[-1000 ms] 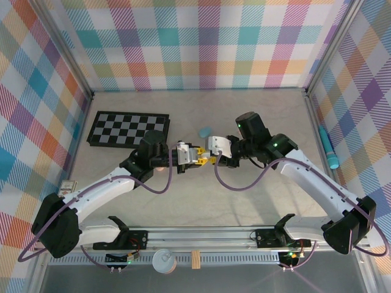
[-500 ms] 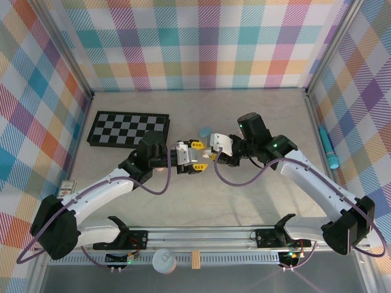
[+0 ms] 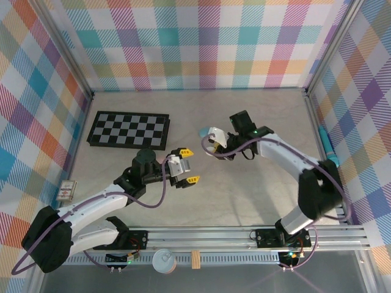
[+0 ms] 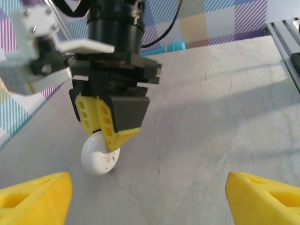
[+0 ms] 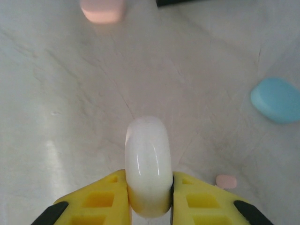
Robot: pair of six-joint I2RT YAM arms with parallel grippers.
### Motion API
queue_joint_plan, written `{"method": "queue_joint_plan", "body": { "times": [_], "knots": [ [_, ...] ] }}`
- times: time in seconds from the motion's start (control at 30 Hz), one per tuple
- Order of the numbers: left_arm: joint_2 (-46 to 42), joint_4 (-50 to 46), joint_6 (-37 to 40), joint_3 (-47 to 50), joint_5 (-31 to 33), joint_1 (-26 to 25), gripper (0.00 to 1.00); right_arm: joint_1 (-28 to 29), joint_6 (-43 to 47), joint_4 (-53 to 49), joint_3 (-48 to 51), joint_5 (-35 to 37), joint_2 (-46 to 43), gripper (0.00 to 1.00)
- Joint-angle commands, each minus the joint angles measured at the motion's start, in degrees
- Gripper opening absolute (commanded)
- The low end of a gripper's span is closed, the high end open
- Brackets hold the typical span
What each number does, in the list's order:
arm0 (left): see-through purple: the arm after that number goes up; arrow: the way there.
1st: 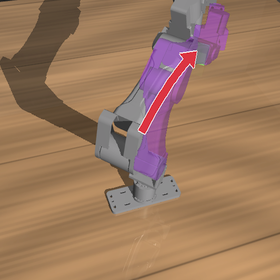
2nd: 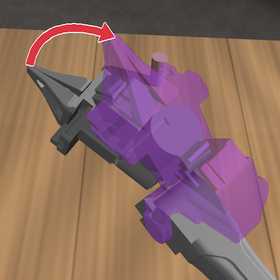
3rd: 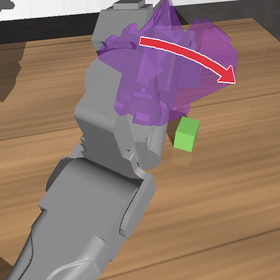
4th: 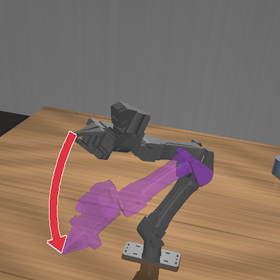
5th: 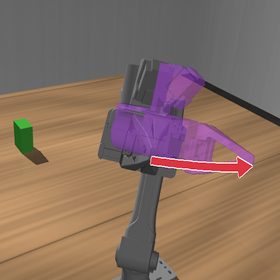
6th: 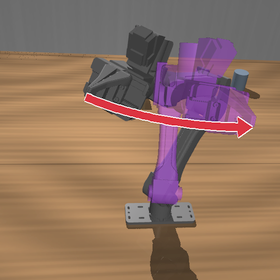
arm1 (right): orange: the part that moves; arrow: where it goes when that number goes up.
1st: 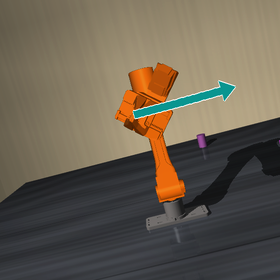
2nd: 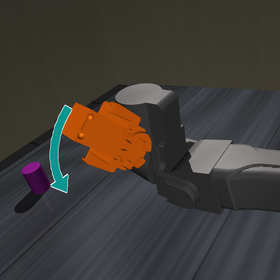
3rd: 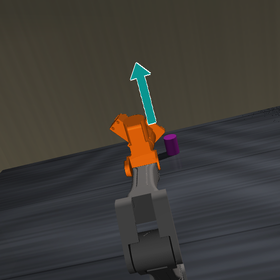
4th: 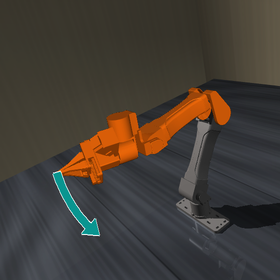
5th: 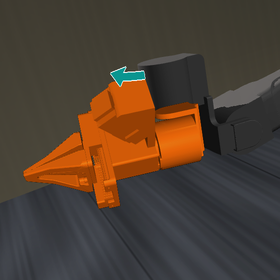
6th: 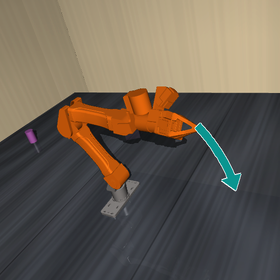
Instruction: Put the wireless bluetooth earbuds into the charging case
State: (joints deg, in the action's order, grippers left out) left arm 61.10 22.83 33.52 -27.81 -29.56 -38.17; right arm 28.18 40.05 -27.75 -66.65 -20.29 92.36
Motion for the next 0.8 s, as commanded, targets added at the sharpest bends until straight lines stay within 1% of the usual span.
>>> {"method": "queue_joint_plan", "body": {
  "times": [0.0,0.07,0.17,0.33,0.5,0.63,0.77],
  "knots": [
    [-1.08,3.46,-2.05,1.4,2.11,-0.06,0.87,-1.24,1.49,0.72,-5.26,1.88,5.12,0.21],
    [-1.1,3.83,-2.27,2.15,3.02,0.04,0.93,-2.08,1.85,0.29,-8.2,2.44,8.84,0.21],
    [-1.16,4.52,-2.97,3.22,3.78,0.12,1.0,-2.74,2.55,-2.93,-14.37,3.58,14.5,0.21],
    [-0.9,4.91,-3.68,3.99,4.83,0.37,1.0,-3.7,3.36,-5.53,-23.48,7.83,23.35,0.2],
    [-0.58,4.02,-3.01,3.95,5.57,0.77,1.0,-4.27,1.92,-6.55,-32.29,12.08,30.99,0.19],
    [-0.15,4.13,-2.75,4.37,6.51,1.69,1.0,-4.87,1.79,-6.53,-36.0,14.35,34.86,0.2],
    [0.0,4.33,-3.24,4.5,6.51,2.14,1.0,-5.37,1.5,-6.13,-36.96,14.66,36.27,0.21]
  ]
}}
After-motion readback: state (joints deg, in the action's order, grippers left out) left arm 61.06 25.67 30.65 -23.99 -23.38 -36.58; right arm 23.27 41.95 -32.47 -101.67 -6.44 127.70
